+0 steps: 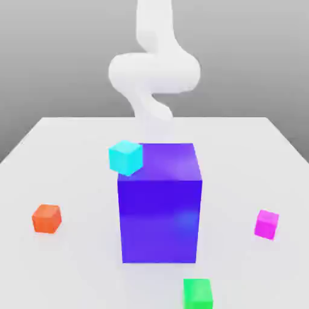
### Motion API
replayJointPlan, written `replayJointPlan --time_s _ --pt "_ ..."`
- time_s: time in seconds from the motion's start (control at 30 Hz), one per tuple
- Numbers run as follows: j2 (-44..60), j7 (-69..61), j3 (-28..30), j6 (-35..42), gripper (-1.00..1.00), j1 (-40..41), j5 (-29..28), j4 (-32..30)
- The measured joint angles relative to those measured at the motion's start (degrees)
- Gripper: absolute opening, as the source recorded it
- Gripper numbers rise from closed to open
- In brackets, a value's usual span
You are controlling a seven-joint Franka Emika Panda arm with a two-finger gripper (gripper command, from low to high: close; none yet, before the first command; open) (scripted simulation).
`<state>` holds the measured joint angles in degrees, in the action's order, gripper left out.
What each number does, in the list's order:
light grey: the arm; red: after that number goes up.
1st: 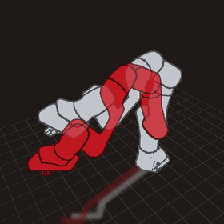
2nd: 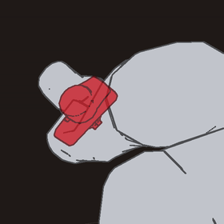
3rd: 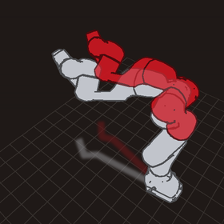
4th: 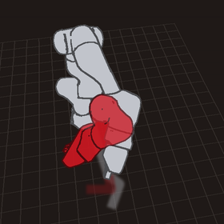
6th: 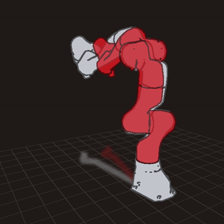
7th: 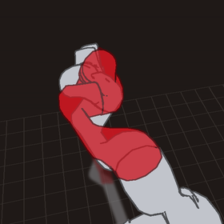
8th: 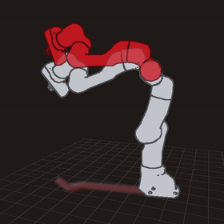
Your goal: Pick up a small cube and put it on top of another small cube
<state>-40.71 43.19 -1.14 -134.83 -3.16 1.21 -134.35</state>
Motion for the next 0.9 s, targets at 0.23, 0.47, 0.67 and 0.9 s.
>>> replayJointPlan --time_s 0.23,0.47,0.67,0.9 --pt "14.9 -7.0 -4.1 -9.0 0.0 -9.3 2.4 -7.5" --pt "29.4 -12.2 -10.2 -17.7 0.0 -17.0 2.8 -14.7" --pt "42.1 -12.6 -14.8 -25.2 0.0 -23.6 -2.7 -20.9" --pt "56.8 -5.1 -6.9 -35.8 0.0 -31.3 -14.8 -20.5"
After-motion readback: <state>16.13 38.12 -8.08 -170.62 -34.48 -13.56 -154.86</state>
